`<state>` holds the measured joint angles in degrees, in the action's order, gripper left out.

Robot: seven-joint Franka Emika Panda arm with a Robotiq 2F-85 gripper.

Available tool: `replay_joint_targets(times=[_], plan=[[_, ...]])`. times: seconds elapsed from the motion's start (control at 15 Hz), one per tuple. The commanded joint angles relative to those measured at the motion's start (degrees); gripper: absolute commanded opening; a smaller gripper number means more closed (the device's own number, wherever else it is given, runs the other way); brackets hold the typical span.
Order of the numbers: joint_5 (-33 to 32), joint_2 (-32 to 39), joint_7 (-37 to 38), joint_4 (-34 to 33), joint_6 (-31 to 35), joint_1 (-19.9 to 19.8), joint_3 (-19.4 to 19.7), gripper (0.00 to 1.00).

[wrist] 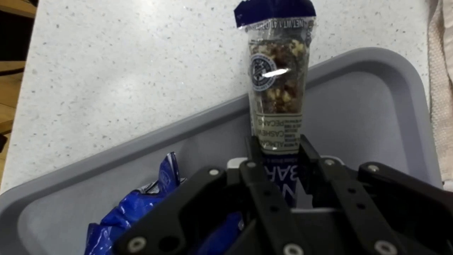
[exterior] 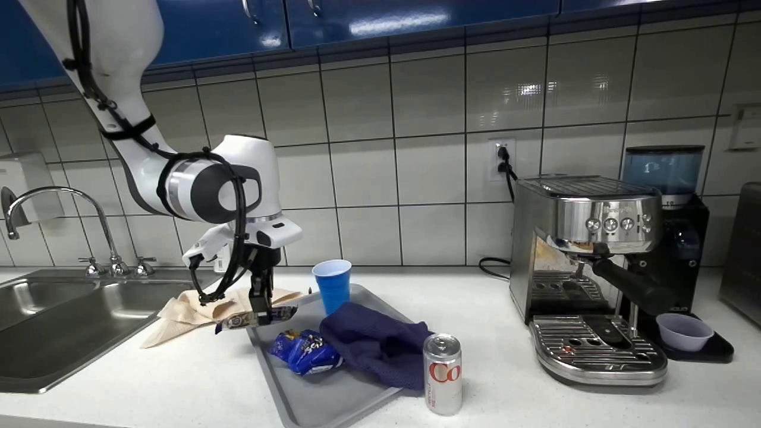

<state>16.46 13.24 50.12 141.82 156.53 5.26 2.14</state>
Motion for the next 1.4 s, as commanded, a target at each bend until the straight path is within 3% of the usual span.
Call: replay_joint_targets(times=[0.0,1.2,1.27,1.33], plan=[[0.38,3.74,2.78,-4.48,-2.38,-0.68,0.60,0.07],[4.37,11.50,10.01,-12.33,-4.37,-2.07,1.78,0.07],[4.35,11.46,10.10,-12.37,-4.48,-2.00,1.82,0.54],[4.30,11.46,10.29,-12.40,-4.43,-1.94,1.86,0.55]])
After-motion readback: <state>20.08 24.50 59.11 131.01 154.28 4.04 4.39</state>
